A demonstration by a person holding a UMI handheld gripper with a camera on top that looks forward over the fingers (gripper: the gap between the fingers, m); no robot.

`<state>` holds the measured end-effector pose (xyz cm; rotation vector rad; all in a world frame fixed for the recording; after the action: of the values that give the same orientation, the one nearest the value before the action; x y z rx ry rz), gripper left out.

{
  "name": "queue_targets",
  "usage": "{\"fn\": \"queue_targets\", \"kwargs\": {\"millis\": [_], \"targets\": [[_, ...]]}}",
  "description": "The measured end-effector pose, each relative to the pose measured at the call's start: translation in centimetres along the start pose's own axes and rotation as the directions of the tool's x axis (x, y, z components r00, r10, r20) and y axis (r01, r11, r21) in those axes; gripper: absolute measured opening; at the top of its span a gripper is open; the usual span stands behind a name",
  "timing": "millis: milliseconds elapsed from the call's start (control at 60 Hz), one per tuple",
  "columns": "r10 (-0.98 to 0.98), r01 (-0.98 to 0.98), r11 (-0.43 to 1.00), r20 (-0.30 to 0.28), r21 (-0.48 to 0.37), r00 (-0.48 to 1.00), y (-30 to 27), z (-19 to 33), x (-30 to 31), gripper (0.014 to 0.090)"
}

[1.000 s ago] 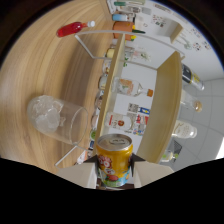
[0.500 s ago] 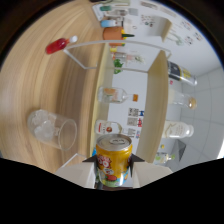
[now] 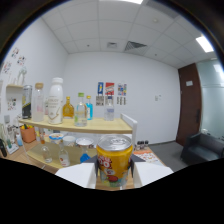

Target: Make me a cup of Vodka Sunrise.

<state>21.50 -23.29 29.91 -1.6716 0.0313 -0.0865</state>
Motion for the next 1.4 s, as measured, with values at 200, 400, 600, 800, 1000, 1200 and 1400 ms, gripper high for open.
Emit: {"fn": "queue_targets", "kwargs": {"millis": [200,400,600,800,1000,1200,1400], "targets": [[0.131,-0.141,0.980,-0.074,-0.138,0.989,10.0,1.8,6.3,0.0509],[0.144,-0.158,0.944,-0.070,-0.291,0.987,19.9,3.6,7.1,0.0511],[0.147,-0.155,0.914,-0.049,-0.374,0.988,24.9,4.2,5.8,0.0509],[0.118,-0.125,0.918,-0.042,-0.375,0.992,25.9,4.4,5.2,0.0516],[0.109,-0.122,0.916,-0.055,-0.382,0.993,26.3,3.5,5.2,0.0534],[0.076,-0.091,0.910,-0.055,-0.404,0.996,26.7,2.9,5.1,0.0565],[0.048,-0.077,0.910,-0.082,-0.407,0.996,23.9,0.1,5.1,0.0849]]}}
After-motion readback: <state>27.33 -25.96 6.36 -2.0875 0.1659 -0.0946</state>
